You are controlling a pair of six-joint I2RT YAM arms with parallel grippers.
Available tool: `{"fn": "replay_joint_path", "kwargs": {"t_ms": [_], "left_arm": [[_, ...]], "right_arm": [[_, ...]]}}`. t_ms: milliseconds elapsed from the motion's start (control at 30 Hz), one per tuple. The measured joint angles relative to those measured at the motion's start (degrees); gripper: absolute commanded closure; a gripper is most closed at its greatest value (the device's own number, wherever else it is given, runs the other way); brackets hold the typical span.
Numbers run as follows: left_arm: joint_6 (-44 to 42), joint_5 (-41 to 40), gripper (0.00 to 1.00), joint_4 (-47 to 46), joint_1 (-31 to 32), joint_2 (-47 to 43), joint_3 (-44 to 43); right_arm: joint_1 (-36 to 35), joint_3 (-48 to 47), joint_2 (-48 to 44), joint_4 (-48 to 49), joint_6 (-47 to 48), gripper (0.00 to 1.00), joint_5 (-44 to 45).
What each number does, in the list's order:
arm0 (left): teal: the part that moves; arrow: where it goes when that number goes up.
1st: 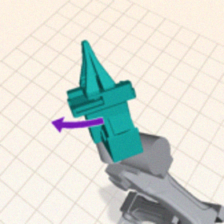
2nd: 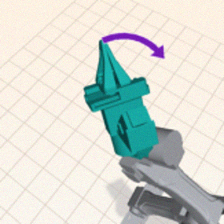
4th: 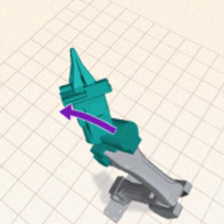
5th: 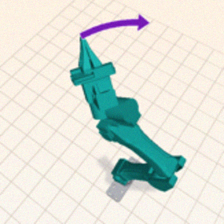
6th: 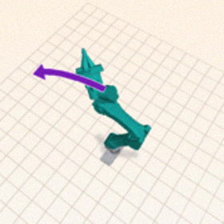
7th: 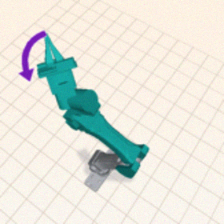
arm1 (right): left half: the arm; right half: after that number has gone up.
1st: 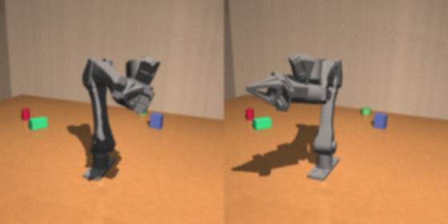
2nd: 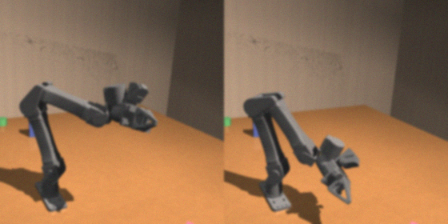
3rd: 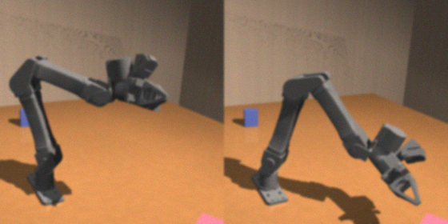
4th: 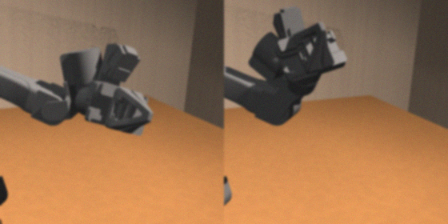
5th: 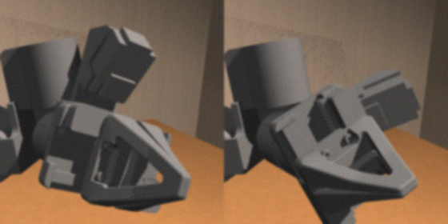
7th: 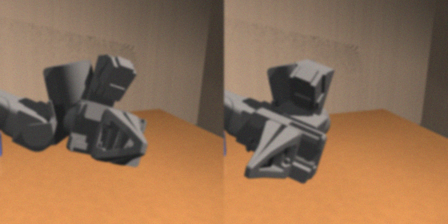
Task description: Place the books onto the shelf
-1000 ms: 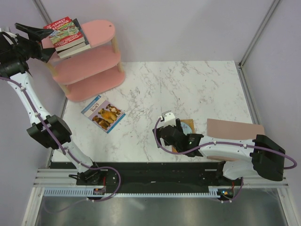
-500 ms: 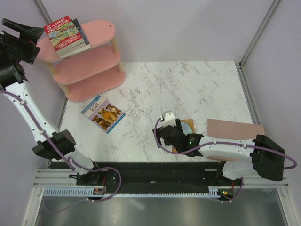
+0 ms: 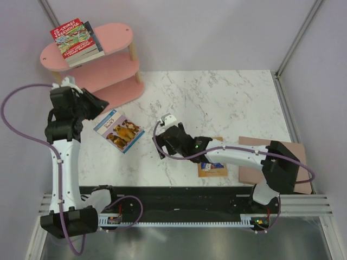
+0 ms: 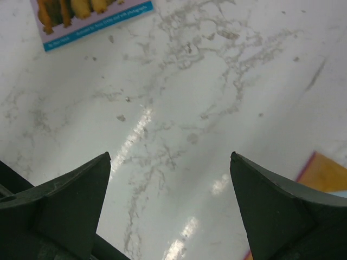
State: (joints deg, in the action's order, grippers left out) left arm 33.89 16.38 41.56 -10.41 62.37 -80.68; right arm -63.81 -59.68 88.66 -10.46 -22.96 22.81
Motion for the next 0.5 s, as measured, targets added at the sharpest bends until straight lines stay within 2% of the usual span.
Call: {"fn": "replay_joint_path", "kwargs": {"t_ms": [33, 133, 200, 367, 500], "left_arm": [[-0.13, -0.44, 0.98, -0.13, 0.00, -1.53, 4.87], [-0.79, -1.79, 0.98, 0.35, 0.07, -3.15, 16.81], [-1.20, -3.32, 0.98, 0.98, 0.24, -3.06, 21.64], [-3.17, -8.39, 0.98, 2.45, 0.55, -0.35, 24.55], [-4.81, -11.80, 0.98, 1.62, 0.70, 9.03, 24.76]], "right_arm": [[0.81, -2.36, 2.34, 0.13, 0.26, 0.02, -2.05], [6.05, -10.97, 11.10, 0.79, -0.68, 0.02, -13.05], [9.81, -14.97, 16.35, 1.90, -1.84, 0.02, -19.52], [17.09, -20.35, 28.30, 5.68, -5.84, 0.02, -31.85], [19.76, -24.46, 34.71, 11.21, -10.58, 0.02, -39.87]]}}
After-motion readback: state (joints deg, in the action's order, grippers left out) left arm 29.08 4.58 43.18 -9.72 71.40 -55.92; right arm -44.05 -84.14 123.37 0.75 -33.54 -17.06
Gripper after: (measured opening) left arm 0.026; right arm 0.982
